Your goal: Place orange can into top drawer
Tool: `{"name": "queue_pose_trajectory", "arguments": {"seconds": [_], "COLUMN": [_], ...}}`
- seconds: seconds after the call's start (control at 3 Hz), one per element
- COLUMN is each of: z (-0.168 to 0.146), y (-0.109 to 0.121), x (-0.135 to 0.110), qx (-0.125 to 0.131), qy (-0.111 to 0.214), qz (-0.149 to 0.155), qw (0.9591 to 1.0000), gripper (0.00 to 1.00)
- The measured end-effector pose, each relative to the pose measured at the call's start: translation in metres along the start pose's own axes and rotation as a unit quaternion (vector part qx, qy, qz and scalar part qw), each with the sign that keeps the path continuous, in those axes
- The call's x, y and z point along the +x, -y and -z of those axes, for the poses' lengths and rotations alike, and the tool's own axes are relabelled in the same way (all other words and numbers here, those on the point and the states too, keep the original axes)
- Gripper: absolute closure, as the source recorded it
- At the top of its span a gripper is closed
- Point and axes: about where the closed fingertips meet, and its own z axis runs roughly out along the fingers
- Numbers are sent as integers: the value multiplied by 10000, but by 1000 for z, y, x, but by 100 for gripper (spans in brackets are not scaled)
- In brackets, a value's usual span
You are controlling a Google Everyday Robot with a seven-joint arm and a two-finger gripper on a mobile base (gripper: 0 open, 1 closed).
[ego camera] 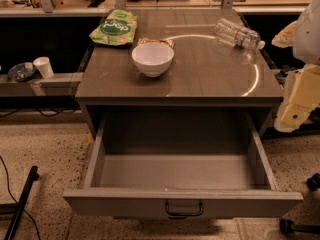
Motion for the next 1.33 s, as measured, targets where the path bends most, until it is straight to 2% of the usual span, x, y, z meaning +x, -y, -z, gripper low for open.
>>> {"name": "queue_pose_trajectory", "arguments": {"seconds": [0.33, 0.67, 1.0, 1.33], "z": [0, -18, -44, -74], "y": [1, 25, 58, 87], "x": [-1, -25, -73, -137], "qx": [12, -26, -121, -271], "qy": [9, 57, -29, 52], "qz": [5, 114, 376, 708], "qw": [10000, 9999, 9992, 9971], "gripper": [0, 0, 0, 0]}}
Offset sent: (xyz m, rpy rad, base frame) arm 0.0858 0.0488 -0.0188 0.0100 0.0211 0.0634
